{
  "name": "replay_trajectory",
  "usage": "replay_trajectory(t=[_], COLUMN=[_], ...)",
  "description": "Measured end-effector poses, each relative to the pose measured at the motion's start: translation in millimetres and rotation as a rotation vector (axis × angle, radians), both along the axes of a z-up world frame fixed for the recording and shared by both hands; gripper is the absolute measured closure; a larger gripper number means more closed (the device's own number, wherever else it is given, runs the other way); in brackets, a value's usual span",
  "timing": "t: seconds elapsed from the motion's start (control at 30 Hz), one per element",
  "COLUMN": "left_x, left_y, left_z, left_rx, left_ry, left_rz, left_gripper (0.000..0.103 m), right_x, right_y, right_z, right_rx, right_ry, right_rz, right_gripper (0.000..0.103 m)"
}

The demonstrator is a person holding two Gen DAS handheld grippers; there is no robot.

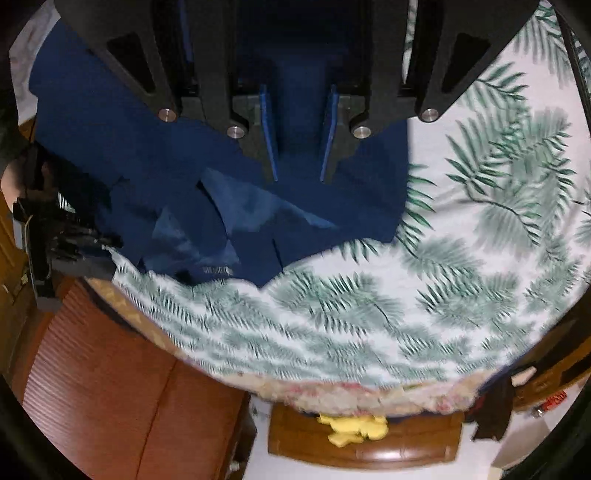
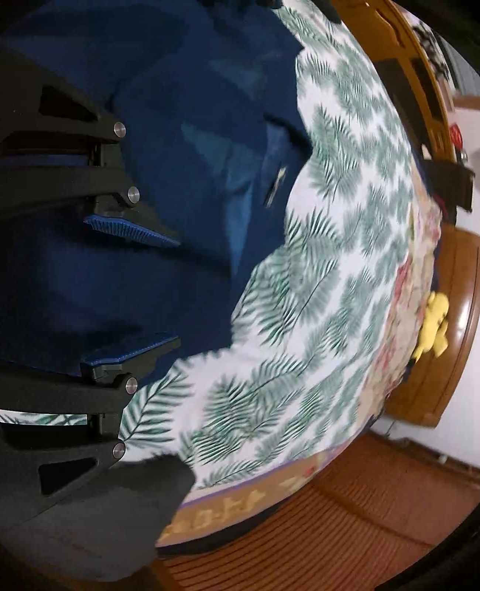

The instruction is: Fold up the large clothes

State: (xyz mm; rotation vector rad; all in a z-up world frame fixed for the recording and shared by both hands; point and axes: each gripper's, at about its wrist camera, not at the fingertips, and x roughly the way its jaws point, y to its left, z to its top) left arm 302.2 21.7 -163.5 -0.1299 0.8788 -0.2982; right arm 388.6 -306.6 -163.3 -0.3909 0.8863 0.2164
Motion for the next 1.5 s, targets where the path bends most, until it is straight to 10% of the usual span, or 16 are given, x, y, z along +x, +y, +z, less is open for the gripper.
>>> replay_trajectory(t=[0.6,1.1,1.2,1.37,1.5], left_x=[0,-12,-15,-21,-25], left_y=[-27,16,19,29,42], left_z=[-25,33,40,55,65], left_rx=[-0.011,-0.036,-0.031,-0.024,-0.006], left_ry=[0.102,-0.152,-0.178,-0.25,-0.303], left_rz=[-0.13,0.035,0.045,0.108,0.174], left_gripper=[0.094,0.103,0.103,0.103,0.103], right_x=[6,56,58,32,21], right_y=[-20,-54,-52,-47,-72], right_z=[-14,-18,-11,32,67], right_rx=[0.048,0.196,0.266,0.251,0.26], right_ry=[0.035,0.155,0.18,-0.048,-0.246], right_rz=[-0.047,-0.135,-0.056,0.013,-0.156], right_gripper=[0.054,0.054,0.103,0.103,0.103])
